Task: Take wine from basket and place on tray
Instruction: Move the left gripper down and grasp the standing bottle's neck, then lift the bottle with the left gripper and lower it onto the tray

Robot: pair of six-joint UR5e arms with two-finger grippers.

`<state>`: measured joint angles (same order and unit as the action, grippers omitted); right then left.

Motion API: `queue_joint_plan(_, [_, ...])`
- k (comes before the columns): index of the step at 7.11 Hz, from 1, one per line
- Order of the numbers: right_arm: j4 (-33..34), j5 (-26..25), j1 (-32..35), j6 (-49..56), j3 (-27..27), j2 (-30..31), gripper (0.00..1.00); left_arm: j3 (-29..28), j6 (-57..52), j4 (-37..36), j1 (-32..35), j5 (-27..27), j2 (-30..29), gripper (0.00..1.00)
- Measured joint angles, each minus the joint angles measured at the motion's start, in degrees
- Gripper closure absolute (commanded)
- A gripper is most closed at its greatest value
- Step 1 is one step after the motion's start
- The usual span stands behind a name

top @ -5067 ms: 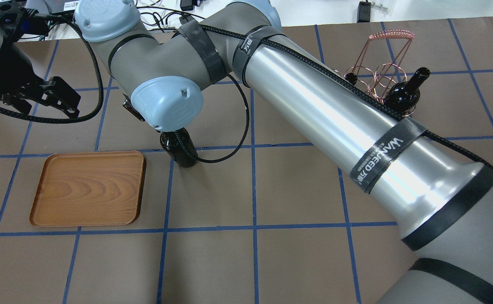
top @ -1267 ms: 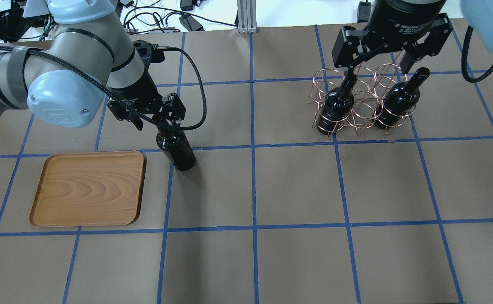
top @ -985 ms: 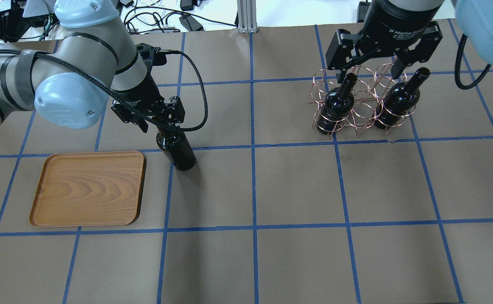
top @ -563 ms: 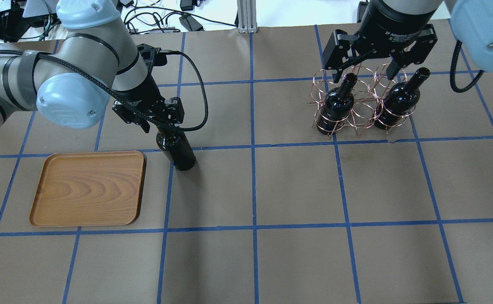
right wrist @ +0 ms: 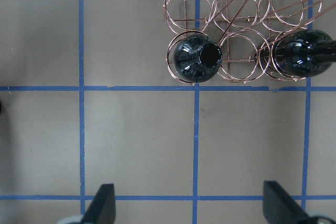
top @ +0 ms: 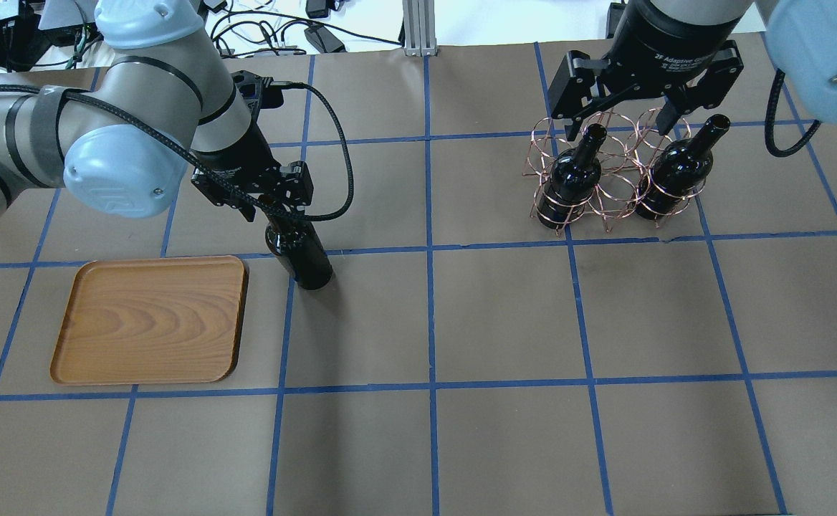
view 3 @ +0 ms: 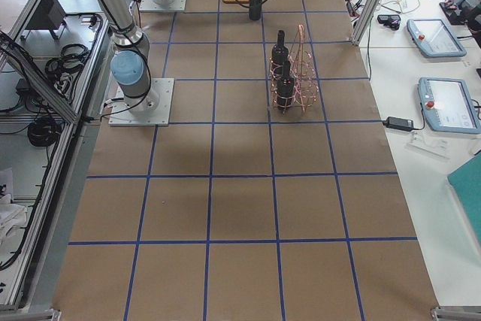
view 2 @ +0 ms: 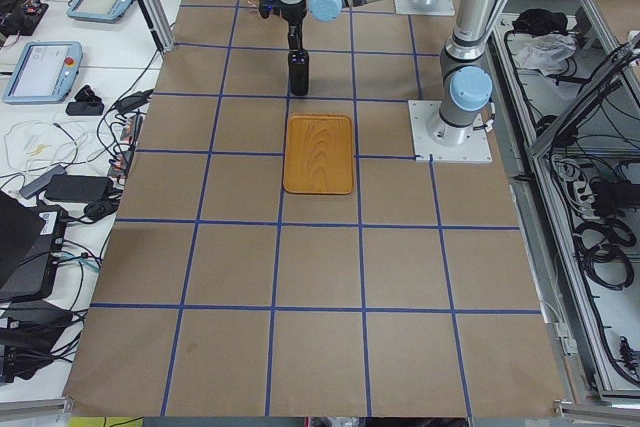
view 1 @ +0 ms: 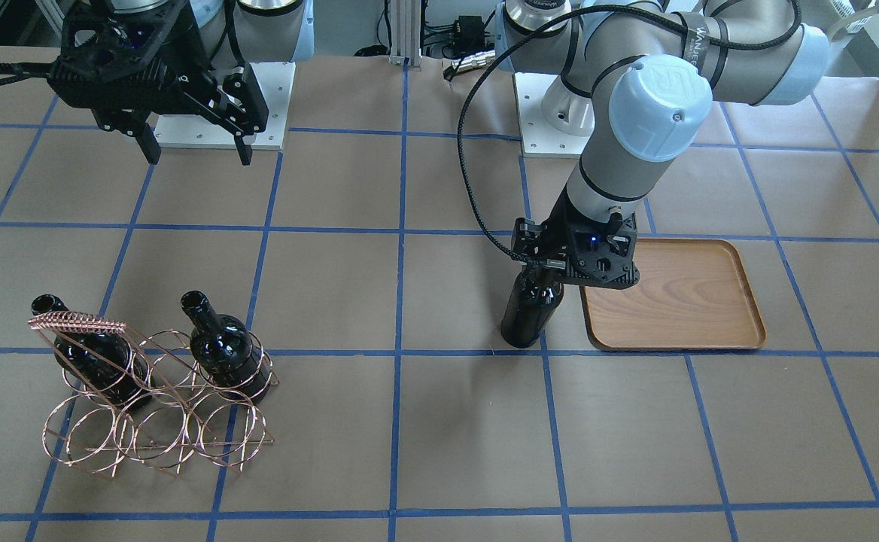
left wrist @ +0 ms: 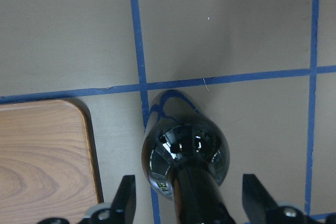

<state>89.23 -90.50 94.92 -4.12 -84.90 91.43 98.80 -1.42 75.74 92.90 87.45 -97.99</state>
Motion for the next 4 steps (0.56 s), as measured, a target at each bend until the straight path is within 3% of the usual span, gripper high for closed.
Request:
queue_joint_plan(1, [-0.02,-0.04,0.00,-0.10,0.00,0.03,0.00,0.03,-0.14,0.02,0.00,0.02,0.00,0.55])
queue_joint_plan(3, [-0.13,-0.22,0.00,-0.10,-0.03,0.18,0.00,0.13,-0.33,0.19,0.00,0.04,0.00,1.00])
queue_joint_plan(4, [-0.08,-0.21,0.00,-0.05,-0.06,0.20,0.00,0.12,-0.36,0.30,0.00,0.05,0.00,1.00])
